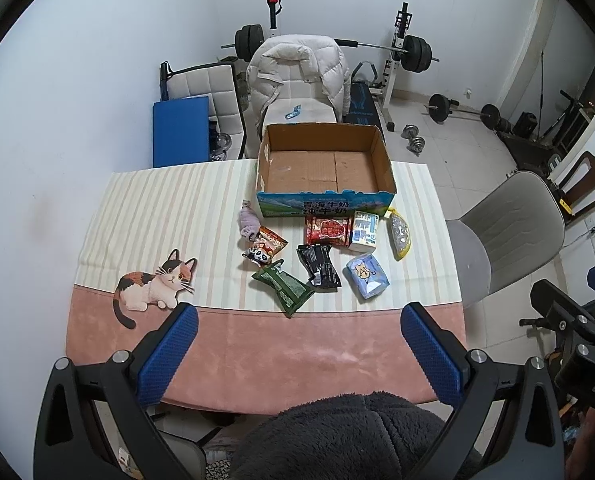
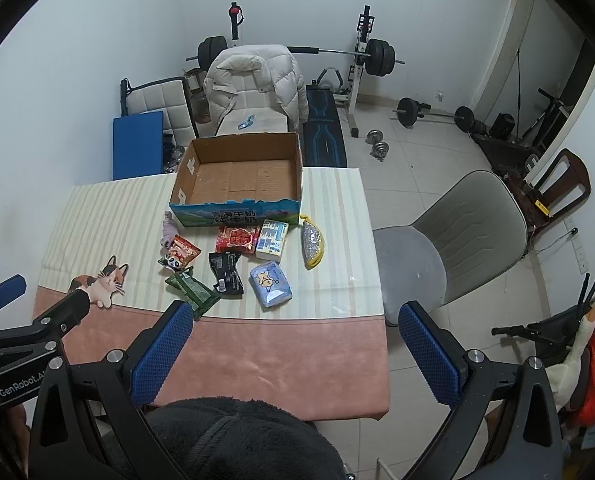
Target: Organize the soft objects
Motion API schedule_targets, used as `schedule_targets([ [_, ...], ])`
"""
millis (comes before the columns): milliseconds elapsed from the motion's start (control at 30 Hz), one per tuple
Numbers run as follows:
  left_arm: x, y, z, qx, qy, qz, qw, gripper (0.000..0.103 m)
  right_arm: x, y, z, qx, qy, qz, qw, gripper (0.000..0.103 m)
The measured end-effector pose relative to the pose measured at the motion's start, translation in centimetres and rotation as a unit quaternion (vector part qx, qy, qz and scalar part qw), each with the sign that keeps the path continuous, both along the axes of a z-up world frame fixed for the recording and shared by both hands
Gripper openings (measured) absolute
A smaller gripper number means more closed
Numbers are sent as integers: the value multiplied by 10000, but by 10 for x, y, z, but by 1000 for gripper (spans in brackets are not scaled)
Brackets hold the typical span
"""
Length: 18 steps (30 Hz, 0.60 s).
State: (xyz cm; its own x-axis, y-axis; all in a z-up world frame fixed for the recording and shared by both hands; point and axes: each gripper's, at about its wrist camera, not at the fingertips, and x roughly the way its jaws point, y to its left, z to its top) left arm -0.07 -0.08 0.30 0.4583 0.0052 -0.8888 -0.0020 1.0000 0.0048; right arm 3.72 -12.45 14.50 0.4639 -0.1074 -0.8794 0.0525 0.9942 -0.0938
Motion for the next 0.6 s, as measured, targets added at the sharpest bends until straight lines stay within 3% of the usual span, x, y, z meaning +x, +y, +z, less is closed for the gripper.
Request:
schedule_targets([
  [600,-1,2,-1,-29,-17,27,10000,103,3,9,-2,-66,7,51,10000,103],
])
